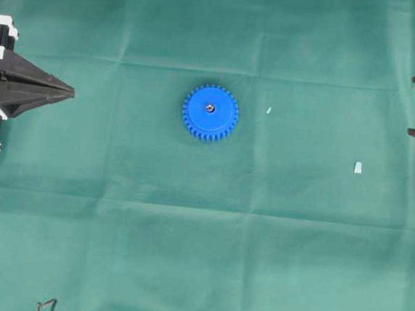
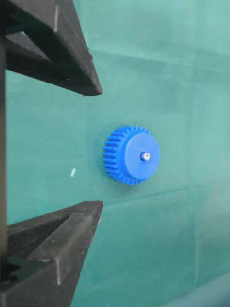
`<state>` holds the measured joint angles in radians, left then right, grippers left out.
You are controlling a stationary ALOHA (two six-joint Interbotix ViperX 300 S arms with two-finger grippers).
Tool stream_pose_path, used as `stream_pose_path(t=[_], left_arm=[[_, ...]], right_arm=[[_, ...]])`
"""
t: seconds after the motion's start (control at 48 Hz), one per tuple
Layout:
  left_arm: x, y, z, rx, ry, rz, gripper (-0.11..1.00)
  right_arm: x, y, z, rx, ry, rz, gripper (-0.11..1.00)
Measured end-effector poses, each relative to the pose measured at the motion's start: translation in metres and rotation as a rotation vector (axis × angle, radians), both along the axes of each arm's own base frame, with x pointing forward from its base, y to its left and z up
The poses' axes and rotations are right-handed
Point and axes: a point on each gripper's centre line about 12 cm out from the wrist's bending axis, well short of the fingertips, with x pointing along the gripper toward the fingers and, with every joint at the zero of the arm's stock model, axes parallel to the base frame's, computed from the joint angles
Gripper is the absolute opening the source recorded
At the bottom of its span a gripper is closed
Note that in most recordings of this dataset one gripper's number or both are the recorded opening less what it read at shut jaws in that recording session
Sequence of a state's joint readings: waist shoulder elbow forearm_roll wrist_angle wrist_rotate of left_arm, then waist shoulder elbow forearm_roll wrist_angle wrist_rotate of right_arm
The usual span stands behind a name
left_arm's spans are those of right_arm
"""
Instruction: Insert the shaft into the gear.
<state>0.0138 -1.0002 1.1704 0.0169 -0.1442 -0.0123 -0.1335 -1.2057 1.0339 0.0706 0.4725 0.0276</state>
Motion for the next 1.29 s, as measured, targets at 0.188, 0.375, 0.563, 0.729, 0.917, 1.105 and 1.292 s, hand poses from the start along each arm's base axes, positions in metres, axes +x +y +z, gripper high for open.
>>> stream_pose_path(t=[0.188, 0.375, 0.563, 0.729, 0.917, 1.105, 1.292], left_arm=[[0.0, -0.0003, -0.0015, 0.0, 0.012, -0.001, 0.0], [-0.0001, -0.0003, -0.0023, 0.0, 0.015, -0.001, 0.0], [-0.0001, -0.0003, -0.0023, 0.0, 0.015, -0.001, 0.0], [-0.0004, -0.0003, -0.002, 0.0, 0.014, -0.001, 0.0], [-0.0001, -0.0003, -0.0024, 0.0, 0.017, -0.001, 0.0], [-0.0003, 0.0, -0.0013, 0.0, 0.012, 0.0, 0.0], [-0.0001, -0.0003, -0.0024, 0.0, 0.017, -0.001, 0.0]], right_arm=[[0.0004, 0.0001, 0.002, -0.002, -0.014, 0.001, 0.96], [0.0005, 0.0001, 0.0016, -0.002, -0.014, 0.001, 0.96], [0.0005, 0.0, 0.0017, -0.002, -0.015, 0.0, 0.96], [0.0005, 0.0, 0.0017, -0.002, -0.015, 0.0, 0.96], [0.0005, 0.0, 0.0017, -0.002, -0.015, 0.0, 0.96], [0.0005, 0.0, 0.0024, -0.004, -0.017, 0.0, 0.96], [0.0005, -0.0003, 0.0017, -0.003, -0.015, -0.001, 0.96]])
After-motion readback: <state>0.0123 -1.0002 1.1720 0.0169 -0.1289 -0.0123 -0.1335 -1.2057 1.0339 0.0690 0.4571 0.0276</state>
